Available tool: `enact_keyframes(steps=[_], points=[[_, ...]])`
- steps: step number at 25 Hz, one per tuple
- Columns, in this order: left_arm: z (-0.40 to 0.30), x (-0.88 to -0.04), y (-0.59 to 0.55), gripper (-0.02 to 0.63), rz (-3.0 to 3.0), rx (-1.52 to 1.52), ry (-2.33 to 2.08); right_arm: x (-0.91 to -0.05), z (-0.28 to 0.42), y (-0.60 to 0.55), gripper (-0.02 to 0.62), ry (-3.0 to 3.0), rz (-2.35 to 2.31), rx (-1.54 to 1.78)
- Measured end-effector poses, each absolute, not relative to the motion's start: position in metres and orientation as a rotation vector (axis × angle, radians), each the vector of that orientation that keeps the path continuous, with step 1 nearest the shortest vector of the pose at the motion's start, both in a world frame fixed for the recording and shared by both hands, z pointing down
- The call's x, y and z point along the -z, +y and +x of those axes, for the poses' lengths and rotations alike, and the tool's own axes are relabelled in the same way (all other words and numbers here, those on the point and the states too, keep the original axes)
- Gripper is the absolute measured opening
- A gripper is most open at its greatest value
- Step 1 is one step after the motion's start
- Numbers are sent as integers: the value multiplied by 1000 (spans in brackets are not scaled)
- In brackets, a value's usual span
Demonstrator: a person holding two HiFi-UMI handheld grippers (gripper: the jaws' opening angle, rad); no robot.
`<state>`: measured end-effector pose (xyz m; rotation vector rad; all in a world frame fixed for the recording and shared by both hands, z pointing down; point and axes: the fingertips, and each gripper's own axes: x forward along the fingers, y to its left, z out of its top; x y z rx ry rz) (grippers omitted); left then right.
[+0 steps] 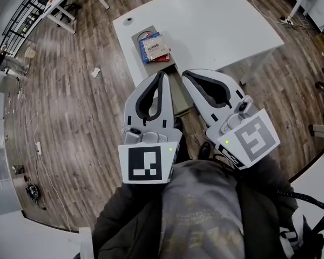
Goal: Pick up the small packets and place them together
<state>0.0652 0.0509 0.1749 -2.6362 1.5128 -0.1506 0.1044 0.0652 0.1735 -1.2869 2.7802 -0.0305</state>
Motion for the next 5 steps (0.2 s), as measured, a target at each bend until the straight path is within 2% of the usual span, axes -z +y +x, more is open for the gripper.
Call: enact_keyframes(steps=[5], points=[[68, -178, 48, 3, -2645, 162, 1514, -174, 108, 64, 5, 2778, -1286, 30]])
